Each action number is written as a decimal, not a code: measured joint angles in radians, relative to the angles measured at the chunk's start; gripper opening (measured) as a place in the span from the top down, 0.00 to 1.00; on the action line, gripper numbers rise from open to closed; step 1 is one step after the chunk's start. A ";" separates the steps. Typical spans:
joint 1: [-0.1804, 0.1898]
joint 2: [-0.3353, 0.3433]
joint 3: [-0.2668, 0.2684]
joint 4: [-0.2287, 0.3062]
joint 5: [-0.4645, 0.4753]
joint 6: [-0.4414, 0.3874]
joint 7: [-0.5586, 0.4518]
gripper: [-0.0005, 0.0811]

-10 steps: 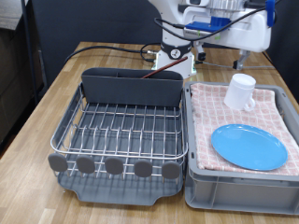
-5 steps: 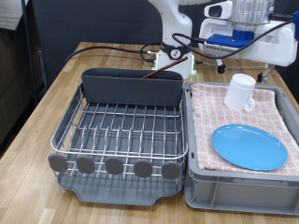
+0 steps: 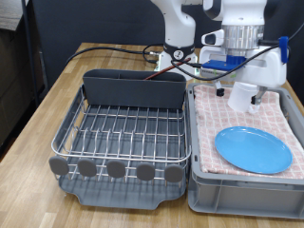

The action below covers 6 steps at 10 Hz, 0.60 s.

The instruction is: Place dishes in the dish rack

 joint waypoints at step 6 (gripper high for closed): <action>0.001 0.001 0.024 -0.071 0.408 0.147 -0.457 0.01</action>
